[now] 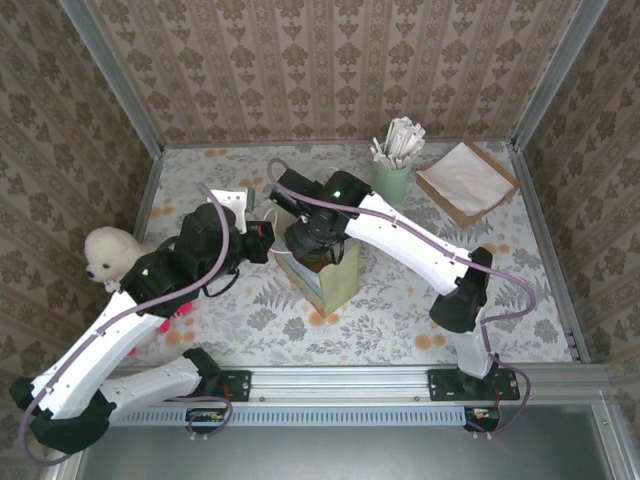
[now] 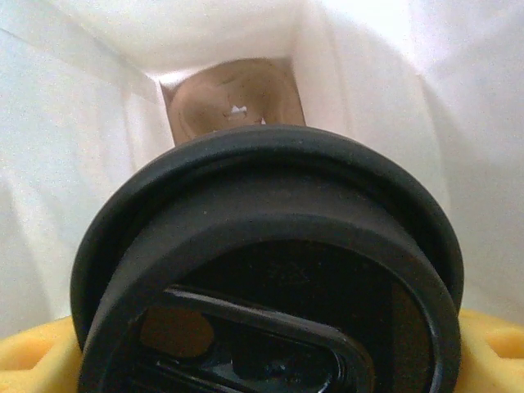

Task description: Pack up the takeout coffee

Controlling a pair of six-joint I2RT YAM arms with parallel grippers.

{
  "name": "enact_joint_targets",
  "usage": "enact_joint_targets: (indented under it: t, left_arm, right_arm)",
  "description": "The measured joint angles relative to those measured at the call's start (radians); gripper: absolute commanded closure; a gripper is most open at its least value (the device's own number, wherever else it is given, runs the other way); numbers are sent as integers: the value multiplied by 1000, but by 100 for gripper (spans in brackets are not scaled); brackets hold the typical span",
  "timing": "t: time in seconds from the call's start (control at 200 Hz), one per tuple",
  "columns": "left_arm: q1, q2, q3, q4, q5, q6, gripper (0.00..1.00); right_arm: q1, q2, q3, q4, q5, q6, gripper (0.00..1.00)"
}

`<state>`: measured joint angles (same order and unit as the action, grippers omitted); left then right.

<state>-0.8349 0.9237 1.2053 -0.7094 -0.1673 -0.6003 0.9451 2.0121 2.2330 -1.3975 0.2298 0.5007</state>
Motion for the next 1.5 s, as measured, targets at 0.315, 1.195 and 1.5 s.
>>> enact_joint_targets:
  t: [0.315, 1.195, 1.5]
  left_arm:
    - [5, 16, -1, 8, 10, 3, 100]
    - [32, -85, -121, 121, 82, 18, 95]
    - [45, -81, -121, 135, 95, 18, 95]
  right_arm:
    - [0, 45, 10, -54, 10, -16, 37]
    - [-55, 138, 108, -113, -111, -113, 40]
    - [-48, 183, 108, -115, -111, -136, 40]
